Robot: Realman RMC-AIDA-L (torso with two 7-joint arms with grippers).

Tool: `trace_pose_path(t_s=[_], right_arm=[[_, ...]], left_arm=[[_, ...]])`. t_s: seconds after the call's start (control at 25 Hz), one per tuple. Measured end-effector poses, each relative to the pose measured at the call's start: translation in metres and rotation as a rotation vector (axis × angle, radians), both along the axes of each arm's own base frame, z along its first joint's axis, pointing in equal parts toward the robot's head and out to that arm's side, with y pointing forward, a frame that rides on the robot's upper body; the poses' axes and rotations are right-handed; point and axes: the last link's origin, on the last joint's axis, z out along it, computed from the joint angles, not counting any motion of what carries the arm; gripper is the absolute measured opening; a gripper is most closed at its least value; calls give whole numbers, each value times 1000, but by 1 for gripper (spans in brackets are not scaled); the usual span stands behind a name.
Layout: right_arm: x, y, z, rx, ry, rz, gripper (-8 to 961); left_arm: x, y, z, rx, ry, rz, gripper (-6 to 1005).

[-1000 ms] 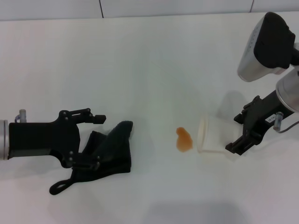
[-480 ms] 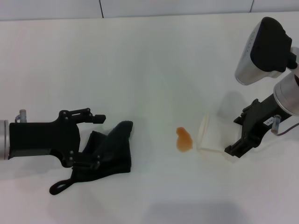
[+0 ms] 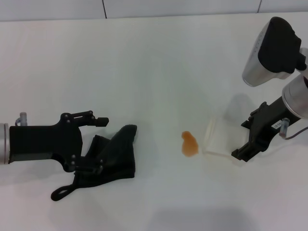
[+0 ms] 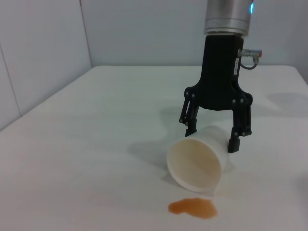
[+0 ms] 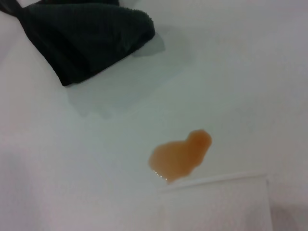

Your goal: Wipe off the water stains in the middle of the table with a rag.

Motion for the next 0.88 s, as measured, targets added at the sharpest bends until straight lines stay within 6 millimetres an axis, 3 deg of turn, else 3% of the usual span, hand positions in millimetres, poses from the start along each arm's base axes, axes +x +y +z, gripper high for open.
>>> trace_pose_path(t_s=[0.88], right_arm=[[-1, 4, 3, 20, -49, -21, 782]], left_arm=[[-1, 1, -1, 10, 5, 5, 875]])
